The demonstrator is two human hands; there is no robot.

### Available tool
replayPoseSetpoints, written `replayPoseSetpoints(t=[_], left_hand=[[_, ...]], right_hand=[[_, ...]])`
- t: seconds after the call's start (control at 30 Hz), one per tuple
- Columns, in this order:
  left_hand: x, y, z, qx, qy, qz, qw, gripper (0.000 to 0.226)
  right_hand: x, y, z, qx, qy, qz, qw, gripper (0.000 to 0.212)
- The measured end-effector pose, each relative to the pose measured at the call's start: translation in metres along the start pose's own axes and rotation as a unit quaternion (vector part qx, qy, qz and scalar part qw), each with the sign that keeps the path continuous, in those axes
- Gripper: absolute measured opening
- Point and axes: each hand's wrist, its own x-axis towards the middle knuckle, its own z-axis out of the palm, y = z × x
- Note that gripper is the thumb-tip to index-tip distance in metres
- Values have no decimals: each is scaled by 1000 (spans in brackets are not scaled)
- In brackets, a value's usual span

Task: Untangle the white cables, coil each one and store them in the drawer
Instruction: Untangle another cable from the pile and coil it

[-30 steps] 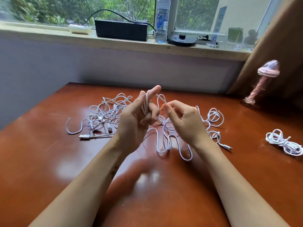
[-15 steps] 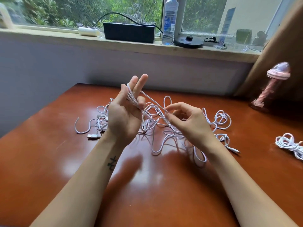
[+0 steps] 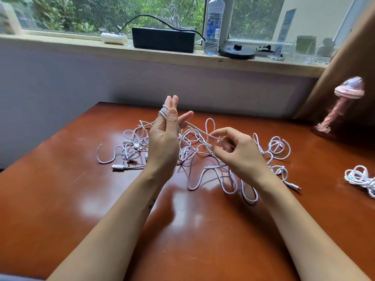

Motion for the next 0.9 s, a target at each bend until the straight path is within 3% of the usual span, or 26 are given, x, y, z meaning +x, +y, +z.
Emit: replayPoseSetpoints(t=[0.1, 0.23, 0.33, 0.43, 0.7, 0.9], left_hand=[[0, -2, -2, 28, -2, 26, 999, 45], [3, -8, -5, 29, 6, 18, 999, 50], [11, -10, -7, -59, 62, -46, 995, 51], [16, -11, -11, -70, 90, -53, 992, 52], [3, -6, -9, 82, 33, 33, 996, 56], [1, -8, -10, 202, -31, 117, 972, 60]], right_hand=[[-1, -1, 0, 27, -30, -14, 999, 45], [-1, 0, -4, -26, -40, -43, 998, 60], [-1, 1, -7, -18, -44, -43, 998, 53], [-2, 1, -6, -23, -48, -55, 997, 43], [-2, 2, -6, -69, -13, -64, 995, 31], [-2, 7, -6, -99, -12, -23, 995, 19]])
